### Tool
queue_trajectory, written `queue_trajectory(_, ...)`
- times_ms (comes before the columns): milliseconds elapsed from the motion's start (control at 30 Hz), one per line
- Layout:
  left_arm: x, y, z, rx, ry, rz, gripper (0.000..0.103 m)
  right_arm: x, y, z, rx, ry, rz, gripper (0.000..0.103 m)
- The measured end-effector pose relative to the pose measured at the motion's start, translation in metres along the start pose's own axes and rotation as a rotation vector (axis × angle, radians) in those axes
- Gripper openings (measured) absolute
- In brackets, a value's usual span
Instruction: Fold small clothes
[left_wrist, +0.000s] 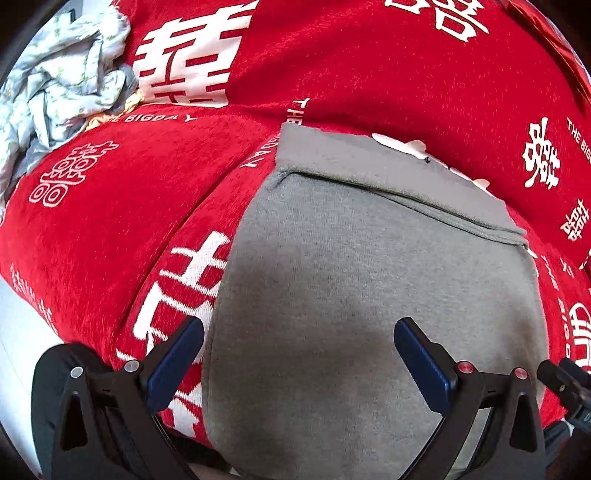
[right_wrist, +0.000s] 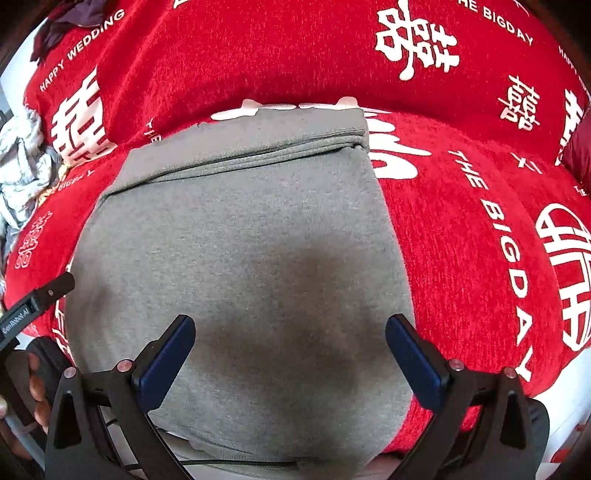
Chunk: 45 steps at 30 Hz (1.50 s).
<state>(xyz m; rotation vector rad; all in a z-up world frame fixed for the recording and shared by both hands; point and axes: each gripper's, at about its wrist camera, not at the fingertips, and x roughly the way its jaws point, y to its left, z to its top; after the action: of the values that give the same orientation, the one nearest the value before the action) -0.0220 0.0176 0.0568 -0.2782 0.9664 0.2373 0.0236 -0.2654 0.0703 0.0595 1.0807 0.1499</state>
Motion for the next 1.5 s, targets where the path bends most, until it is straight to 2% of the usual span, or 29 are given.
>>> queue_trajectory(100, 0.011, -0.011, 0.009, 0.020, 0.015, -0.016, 0.103, 0.006, 0.009, 0.007, -0.033, 0.018, -0.003, 0.103)
queue_trajectory(233, 0.035, -0.038, 0.030, 0.123, 0.059, -0.028, 0.103, 0.031, 0.050, 0.035, -0.187, 0.026, -0.036, 0.103)
queue_trajectory(333, 0.066, -0.047, 0.039, 0.231, 0.114, 0.058, 0.103, 0.059, 0.065, 0.052, -0.200, 0.072, -0.003, 0.103)
queue_trajectory(367, 0.073, -0.041, 0.040, 0.227, 0.136, 0.041, 0.103, 0.069, 0.065, 0.054, -0.210, 0.098, -0.014, 0.103)
queue_trajectory(400, 0.073, -0.032, 0.042, 0.199, 0.140, -0.009, 0.103, 0.077, 0.062, 0.053, -0.220, 0.118, -0.044, 0.103)
queue_trajectory(433, 0.073, -0.022, 0.043, 0.175, 0.145, -0.027, 0.103, 0.079, 0.057, 0.052, -0.221, 0.120, -0.059, 0.103)
queue_trajectory(467, 0.071, -0.012, 0.043, 0.174, 0.143, -0.023, 0.103, 0.076, 0.044, 0.049, -0.205, 0.106, -0.048, 0.103)
queue_trajectory(500, 0.069, -0.003, 0.041, 0.197, 0.145, -0.050, 0.103, 0.073, 0.032, 0.047, -0.185, 0.098, -0.051, 0.103)
queue_trajectory(533, 0.067, 0.000, 0.039, 0.213, 0.147, -0.055, 0.103, 0.069, 0.012, 0.042, -0.153, 0.101, -0.074, 0.102)
queue_trajectory(600, 0.058, 0.009, 0.033, 0.242, 0.158, 0.014, 0.103, 0.060, -0.015, 0.036, -0.110, 0.101, -0.068, 0.102)
queue_trajectory(667, 0.050, 0.023, 0.024, 0.204, 0.220, -0.007, 0.103, 0.050, -0.039, 0.027, -0.094, 0.123, -0.161, 0.103)
queue_trajectory(833, 0.048, 0.050, -0.013, 0.050, 0.423, -0.042, 0.103, 0.027, -0.095, -0.011, 0.078, 0.210, -0.054, 0.103)
queue_trajectory(900, 0.051, 0.051, -0.029, -0.003, 0.510, -0.074, 0.103, 0.021, -0.092, -0.026, 0.055, 0.236, -0.031, 0.103)
queue_trajectory(1033, 0.052, 0.050, -0.038, -0.072, 0.531, -0.069, 0.103, 0.019, -0.069, -0.054, -0.045, 0.311, 0.016, 0.103)
queue_trajectory(1133, 0.051, 0.051, -0.050, -0.148, 0.543, -0.093, 0.103, 0.018, -0.062, -0.062, -0.060, 0.339, 0.033, 0.103)
queue_trajectory(1200, 0.053, 0.049, -0.055, -0.144, 0.564, -0.121, 0.103, 0.014, -0.058, -0.067, -0.061, 0.343, 0.109, 0.102)
queue_trajectory(1300, 0.049, 0.040, -0.055, -0.100, 0.543, -0.133, 0.099, 0.010, -0.053, -0.075, -0.072, 0.345, 0.149, 0.092)
queue_trajectory(1400, 0.041, 0.028, -0.051, -0.048, 0.510, -0.142, 0.085, 0.005, -0.055, -0.076, -0.059, 0.329, 0.153, 0.078)
queue_trajectory(1433, 0.037, 0.024, -0.051, -0.032, 0.496, -0.146, 0.077, 0.002, -0.055, -0.077, -0.053, 0.320, 0.170, 0.057)
queue_trajectory(1467, 0.034, 0.025, -0.050, -0.025, 0.489, -0.151, 0.067, 0.000, -0.058, -0.078, -0.039, 0.319, 0.201, 0.031)
queue_trajectory(1500, 0.030, 0.024, -0.049, -0.016, 0.477, -0.156, 0.063, 0.000, -0.060, -0.081, -0.019, 0.330, 0.233, 0.025)
